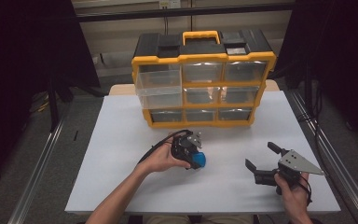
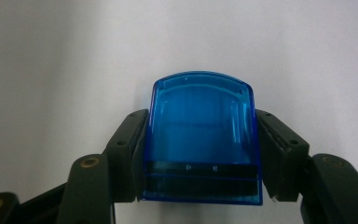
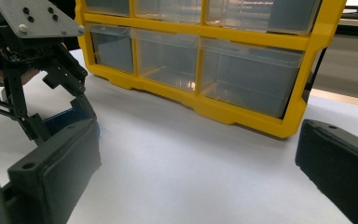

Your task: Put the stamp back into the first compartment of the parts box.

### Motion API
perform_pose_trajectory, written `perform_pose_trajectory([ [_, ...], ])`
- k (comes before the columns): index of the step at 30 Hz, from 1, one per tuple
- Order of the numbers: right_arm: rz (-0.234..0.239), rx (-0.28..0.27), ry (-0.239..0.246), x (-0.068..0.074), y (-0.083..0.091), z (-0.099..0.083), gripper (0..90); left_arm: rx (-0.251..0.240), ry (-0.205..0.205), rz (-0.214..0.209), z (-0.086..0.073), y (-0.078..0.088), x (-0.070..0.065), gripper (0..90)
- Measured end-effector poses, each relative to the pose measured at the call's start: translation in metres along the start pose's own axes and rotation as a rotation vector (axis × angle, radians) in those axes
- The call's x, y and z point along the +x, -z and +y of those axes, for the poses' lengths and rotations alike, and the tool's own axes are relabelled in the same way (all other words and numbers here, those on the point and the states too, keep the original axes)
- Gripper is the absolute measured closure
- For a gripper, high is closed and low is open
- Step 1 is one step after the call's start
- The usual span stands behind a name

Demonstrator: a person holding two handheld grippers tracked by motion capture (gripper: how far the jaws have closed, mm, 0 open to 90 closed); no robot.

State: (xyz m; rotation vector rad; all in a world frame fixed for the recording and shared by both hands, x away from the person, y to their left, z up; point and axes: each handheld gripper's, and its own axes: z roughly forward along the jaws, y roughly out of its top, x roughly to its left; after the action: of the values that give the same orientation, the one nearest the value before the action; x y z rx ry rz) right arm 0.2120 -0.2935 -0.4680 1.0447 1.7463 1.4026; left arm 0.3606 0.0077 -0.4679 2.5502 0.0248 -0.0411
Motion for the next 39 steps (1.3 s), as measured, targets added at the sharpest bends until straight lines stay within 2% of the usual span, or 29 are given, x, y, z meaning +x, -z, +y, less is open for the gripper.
perform_pose_trajectory([
  [2,0.0,-0.002,0.002,0.0,0.0,0.0,0.0,0.018,-0.002,0.011,0.001,0.002,0.0,41.4],
  [4,-0.005,-0.006,-0.002,0.0,0.0,0.0,0.0,-0.002,0.007,0.011,0.0,0.001,0.0,41.4],
  [5,-0.006,-0.006,-0.001,0.0,0.0,0.0,0.0,0.022,0.018,-0.04,0.001,0.004,0.002,41.4],
  [6,-0.005,-0.006,-0.001,-0.001,0.0,0.0,0.0,-0.069,0.034,0.064,-0.002,-0.003,-0.003,41.4],
  [7,-0.005,-0.006,-0.001,-0.001,0.0,0.0,0.0,-0.069,0.034,0.064,-0.002,-0.003,-0.003,41.4],
  [8,-0.004,-0.006,0.0,-0.001,0.0,0.0,0.0,-0.025,0.027,0.005,0.0,0.002,0.001,41.4],
  [11,-0.01,-0.012,-0.002,-0.001,0.001,0.0,0.0,-0.061,0.031,0.014,0.002,0.007,-0.001,41.3],
  [12,-0.008,-0.01,-0.005,-0.001,0.001,0.0,0.0,-0.062,0.027,0.0,0.003,0.01,0.0,41.3],
  [15,-0.01,-0.008,-0.007,-0.001,0.001,0.0,0.0,-0.091,0.033,0.03,0.005,0.017,-0.003,41.3],
  [16,-0.01,-0.008,-0.007,-0.001,0.001,0.0,0.0,-0.105,0.04,0.024,0.005,0.018,-0.004,41.3],
  [17,-0.011,-0.01,-0.006,-0.001,0.001,0.0,0.0,-0.133,0.055,0.052,0.005,0.021,-0.005,41.3],
  [18,-0.011,-0.01,-0.006,-0.001,0.001,0.0,0.0,-0.128,0.057,0.039,0.006,0.022,-0.005,41.3],
  [20,-0.013,-0.012,-0.007,-0.001,0.001,0.0,0.0,-0.155,0.059,0.061,0.006,0.022,-0.006,41.3],
  [21,-0.013,-0.011,-0.008,-0.001,0.001,0.0,0.0,-0.145,0.04,0.03,0.006,0.024,-0.004,41.3],
  [23,-0.012,-0.011,-0.008,-0.001,0.001,0.0,0.0,-0.164,0.049,0.04,0.006,0.024,-0.006,41.3],
  [24,-0.012,-0.012,-0.007,-0.001,0.001,0.0,0.0,-0.188,0.074,0.043,0.006,0.023,-0.008,41.3],
  [25,-0.012,-0.013,-0.008,-0.001,0.002,0.0,0.0,-0.18,0.063,0.036,0.006,0.025,-0.008,41.3],
  [26,-0.012,-0.013,-0.008,-0.001,0.002,0.0,0.0,-0.197,0.066,0.037,0.006,0.026,-0.01,41.3],
  [28,-0.014,-0.013,-0.009,-0.002,0.001,0.0,0.0,-0.191,0.052,0.052,0.007,0.029,-0.012,41.3],
  [29,-0.013,-0.012,-0.01,-0.002,0.002,0.0,0.0,-0.189,0.041,0.047,0.008,0.032,-0.013,41.3],
  [30,-0.013,-0.012,-0.01,-0.002,0.002,0.0,0.0,-0.207,0.041,0.039,0.008,0.034,-0.014,41.3],
  [31,-0.009,-0.017,-0.012,-0.002,0.002,0.0,0.0,-0.203,0.04,0.015,0.009,0.037,-0.014,41.2],
  [32,-0.009,-0.017,-0.012,-0.002,0.002,0.0,0.0,-0.218,0.041,0.034,0.01,0.038,-0.016,41.2],
  [33,-0.012,-0.015,-0.013,-0.002,0.002,0.0,0.0,-0.254,0.05,0.023,0.01,0.042,-0.018,41.3],
  [35,-0.015,-0.016,-0.014,-0.002,0.002,0.0,0.0,-0.255,0.044,0.024,0.011,0.044,-0.019,41.2],
  [39,-0.012,-0.017,-0.013,-0.002,0.002,0.0,0.0,-0.301,0.032,0.03,0.014,0.052,-0.027,41.3],
])
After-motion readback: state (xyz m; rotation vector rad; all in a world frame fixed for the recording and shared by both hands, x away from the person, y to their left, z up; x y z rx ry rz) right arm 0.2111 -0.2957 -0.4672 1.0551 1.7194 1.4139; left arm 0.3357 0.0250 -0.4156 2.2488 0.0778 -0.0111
